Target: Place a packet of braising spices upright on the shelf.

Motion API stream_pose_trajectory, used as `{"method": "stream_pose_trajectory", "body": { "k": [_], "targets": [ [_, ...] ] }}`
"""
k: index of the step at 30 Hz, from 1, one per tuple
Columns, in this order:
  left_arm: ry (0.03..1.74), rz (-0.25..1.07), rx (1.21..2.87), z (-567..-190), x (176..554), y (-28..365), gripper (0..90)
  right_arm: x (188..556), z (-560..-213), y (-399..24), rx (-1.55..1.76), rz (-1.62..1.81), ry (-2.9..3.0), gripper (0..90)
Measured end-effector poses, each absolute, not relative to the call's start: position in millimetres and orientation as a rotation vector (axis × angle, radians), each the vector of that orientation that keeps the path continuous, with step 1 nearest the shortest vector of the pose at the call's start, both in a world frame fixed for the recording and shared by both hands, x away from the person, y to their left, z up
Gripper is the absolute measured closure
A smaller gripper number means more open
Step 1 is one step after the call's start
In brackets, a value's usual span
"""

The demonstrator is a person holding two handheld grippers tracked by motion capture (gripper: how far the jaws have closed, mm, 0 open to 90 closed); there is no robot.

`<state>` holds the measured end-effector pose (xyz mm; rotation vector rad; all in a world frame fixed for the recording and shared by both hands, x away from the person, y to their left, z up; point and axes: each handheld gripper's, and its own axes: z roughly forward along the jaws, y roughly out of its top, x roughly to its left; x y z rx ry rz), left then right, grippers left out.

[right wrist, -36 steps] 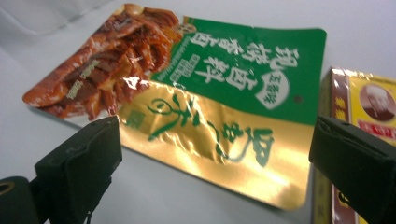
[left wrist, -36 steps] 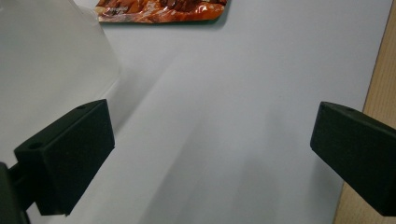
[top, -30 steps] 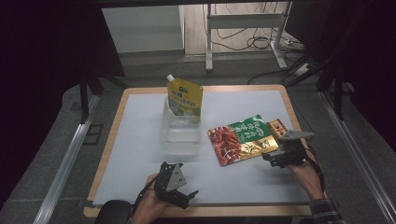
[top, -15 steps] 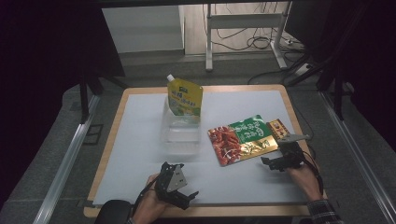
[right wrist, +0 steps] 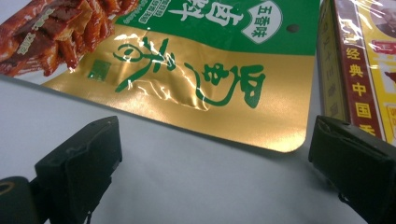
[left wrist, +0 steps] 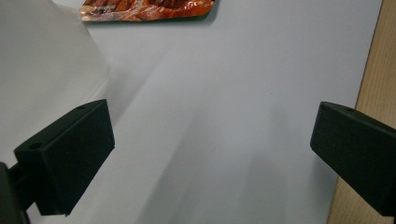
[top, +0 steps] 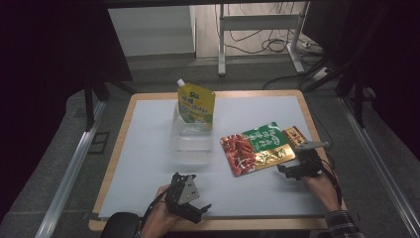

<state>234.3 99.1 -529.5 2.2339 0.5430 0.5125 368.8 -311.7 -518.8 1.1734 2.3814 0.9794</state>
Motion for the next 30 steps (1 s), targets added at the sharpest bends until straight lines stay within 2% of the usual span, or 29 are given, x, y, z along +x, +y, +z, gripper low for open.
{"method": "stream_pose_trajectory", "body": {
  "k": [30],
  "targets": [
    [0.530, 0.510, 2.246, -530.4, 234.2, 97.5, 0.0, 366.5, -510.4, -309.0, 1.217, 1.120, 2.320, 1.0]
  ]
}}
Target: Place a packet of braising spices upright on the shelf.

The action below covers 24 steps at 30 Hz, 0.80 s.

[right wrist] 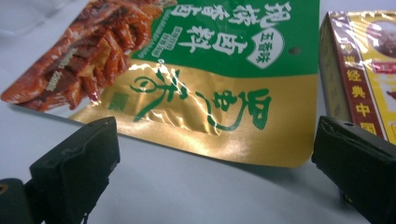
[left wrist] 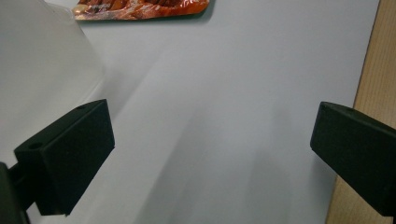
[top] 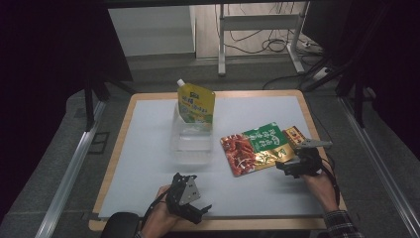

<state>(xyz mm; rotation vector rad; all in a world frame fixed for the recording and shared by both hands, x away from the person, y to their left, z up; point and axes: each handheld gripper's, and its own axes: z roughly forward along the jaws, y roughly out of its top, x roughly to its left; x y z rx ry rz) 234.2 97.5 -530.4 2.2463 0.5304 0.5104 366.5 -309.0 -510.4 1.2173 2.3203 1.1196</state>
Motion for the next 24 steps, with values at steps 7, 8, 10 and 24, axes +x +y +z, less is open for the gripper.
{"method": "stream_pose_trajectory", "body": {
  "k": [7, 8, 10, 24],
  "targets": [
    [0.529, 0.510, 2.247, -531, 234, 97, 0.0, 366, -505, -305, 1.199, 1.195, 2.297, 0.8],
    [0.529, 0.509, 2.247, -531, 234, 97, 0.0, 366, -505, -304, 1.198, 1.210, 2.296, 0.8],
    [0.527, 0.508, 2.249, -531, 234, 97, 0.0, 367, -504, -301, 1.199, 1.240, 2.294, 0.7],
    [0.520, 0.509, 2.260, -531, 234, 96, 0.0, 382, -514, -285, 1.231, 1.176, 2.382, 1.4]
  ]
}}
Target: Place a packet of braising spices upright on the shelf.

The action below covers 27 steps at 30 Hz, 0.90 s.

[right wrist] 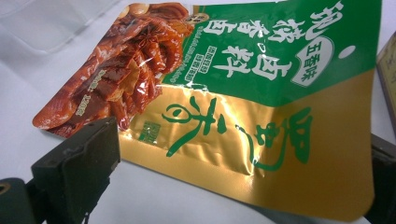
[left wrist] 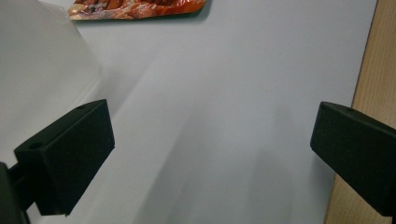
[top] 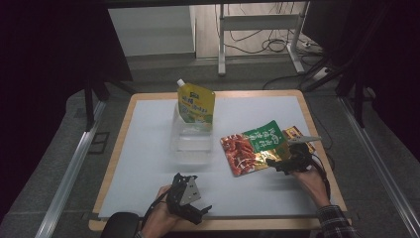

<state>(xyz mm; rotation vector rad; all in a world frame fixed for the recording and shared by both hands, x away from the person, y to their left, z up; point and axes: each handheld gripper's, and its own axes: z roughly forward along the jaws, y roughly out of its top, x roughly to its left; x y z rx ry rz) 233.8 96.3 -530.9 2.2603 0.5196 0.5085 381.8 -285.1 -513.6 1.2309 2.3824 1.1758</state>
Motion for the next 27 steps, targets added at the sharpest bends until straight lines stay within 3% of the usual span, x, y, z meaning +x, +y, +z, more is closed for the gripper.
{"method": "stream_pose_trajectory", "body": {
  "k": [5, 7, 13, 14, 15, 19, 21, 27],
  "targets": [
    [0.518, 0.508, 2.262, -531, 234, 96, 0.0, 386, -512, -283, 1.281, 1.153, 2.405, 1.7],
    [0.516, 0.508, 2.263, -531, 234, 96, 0.0, 388, -512, -281, 1.288, 1.127, 2.403, 6.2],
    [0.513, 0.513, 2.266, -531, 234, 96, 0.0, 393, -513, -280, 1.345, 1.024, 2.374, 45.3],
    [0.513, 0.513, 2.266, -531, 234, 96, 0.0, 395, -512, -280, 1.336, 0.976, 2.365, 59.3],
    [0.513, 0.513, 2.267, -531, 234, 96, 0.0, 395, -512, -280, 1.336, 0.976, 2.365, 59.3],
    [0.507, 0.517, 2.271, -532, 234, 95, 0.0, 396, -510, -284, 1.332, 0.949, 2.343, 83.5],
    [0.506, 0.522, 2.274, -531, 233, 95, 0.0, 397, -510, -286, 1.345, 0.959, 2.343, 88.1],
    [0.510, 0.524, 2.271, -531, 233, 96, 0.0, 395, -501, -286, 1.378, 1.002, 2.331, 87.9]
  ]
}}
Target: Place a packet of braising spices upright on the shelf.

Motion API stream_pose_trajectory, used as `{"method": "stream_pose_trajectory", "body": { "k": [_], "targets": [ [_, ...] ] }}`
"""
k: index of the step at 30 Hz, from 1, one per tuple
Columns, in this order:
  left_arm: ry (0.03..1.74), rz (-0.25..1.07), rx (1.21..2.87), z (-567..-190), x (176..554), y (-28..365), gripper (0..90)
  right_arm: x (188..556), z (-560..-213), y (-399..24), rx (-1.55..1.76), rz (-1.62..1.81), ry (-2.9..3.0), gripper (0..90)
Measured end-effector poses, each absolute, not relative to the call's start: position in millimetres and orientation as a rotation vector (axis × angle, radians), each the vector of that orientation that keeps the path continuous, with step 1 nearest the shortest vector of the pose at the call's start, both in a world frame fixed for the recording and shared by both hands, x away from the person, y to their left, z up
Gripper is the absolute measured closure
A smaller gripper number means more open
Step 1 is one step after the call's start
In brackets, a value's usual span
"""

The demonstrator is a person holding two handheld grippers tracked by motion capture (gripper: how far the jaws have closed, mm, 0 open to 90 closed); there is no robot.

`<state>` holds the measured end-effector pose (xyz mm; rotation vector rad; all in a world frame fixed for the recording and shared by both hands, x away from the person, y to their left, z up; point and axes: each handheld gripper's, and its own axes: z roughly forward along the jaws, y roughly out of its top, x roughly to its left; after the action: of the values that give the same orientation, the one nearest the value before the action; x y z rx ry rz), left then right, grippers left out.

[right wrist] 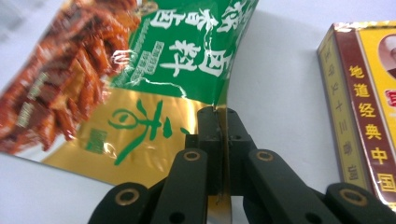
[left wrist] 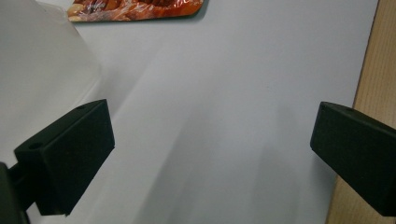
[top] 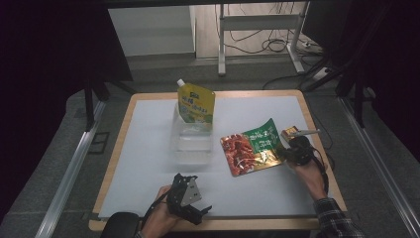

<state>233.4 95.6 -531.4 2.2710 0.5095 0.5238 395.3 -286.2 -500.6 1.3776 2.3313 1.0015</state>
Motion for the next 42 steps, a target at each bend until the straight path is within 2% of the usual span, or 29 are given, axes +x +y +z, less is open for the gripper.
{"method": "stream_pose_trajectory", "body": {
  "k": [23, 42],
  "targets": [
    [0.517, 0.546, 2.267, -530, 234, 97, 0.0, 390, -449, -283, 1.248, 1.254, 2.317, 88.9],
    [0.601, 0.545, 2.191, -526, 237, 105, 0.0, 396, -405, -249, 1.090, 1.416, 2.376, 89.0]
  ]
}}
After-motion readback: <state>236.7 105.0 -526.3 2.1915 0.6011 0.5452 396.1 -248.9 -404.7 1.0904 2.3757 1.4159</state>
